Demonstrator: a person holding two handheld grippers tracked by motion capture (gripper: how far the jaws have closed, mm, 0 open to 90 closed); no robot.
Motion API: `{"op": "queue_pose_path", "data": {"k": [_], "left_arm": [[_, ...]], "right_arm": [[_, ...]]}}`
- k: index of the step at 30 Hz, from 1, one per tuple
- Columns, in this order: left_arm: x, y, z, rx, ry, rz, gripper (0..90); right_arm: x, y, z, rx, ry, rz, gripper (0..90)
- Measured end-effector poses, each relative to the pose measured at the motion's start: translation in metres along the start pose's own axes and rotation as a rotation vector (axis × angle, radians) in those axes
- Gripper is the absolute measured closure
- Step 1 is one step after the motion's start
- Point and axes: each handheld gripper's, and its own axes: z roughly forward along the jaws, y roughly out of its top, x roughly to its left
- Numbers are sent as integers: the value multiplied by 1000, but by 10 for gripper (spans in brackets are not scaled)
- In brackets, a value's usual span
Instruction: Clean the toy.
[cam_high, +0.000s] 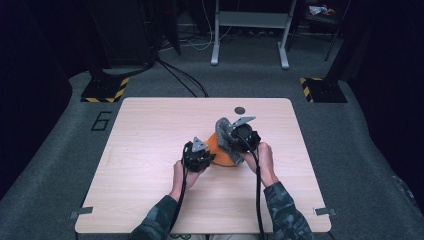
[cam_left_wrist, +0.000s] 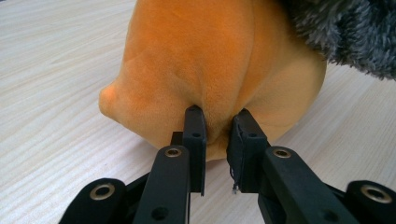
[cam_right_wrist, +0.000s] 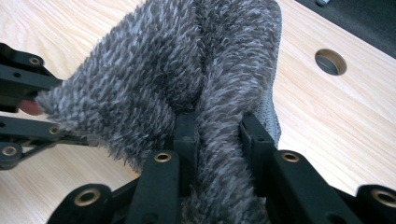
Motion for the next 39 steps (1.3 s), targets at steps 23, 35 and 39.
{"op": "queue_pose_path", "data": {"k": [23, 35, 39], "left_arm": [[1, 0, 1, -1, 0, -6, 782], [2, 0, 1, 10, -2, 2, 782], [2, 0, 1, 6, 2, -1, 782]], "right_arm": [[-41, -46, 20, 107, -31, 154, 720], [-49, -65, 45, 206, -25, 202, 720], [-51, -69, 49, 221, -33, 201, 719]]}}
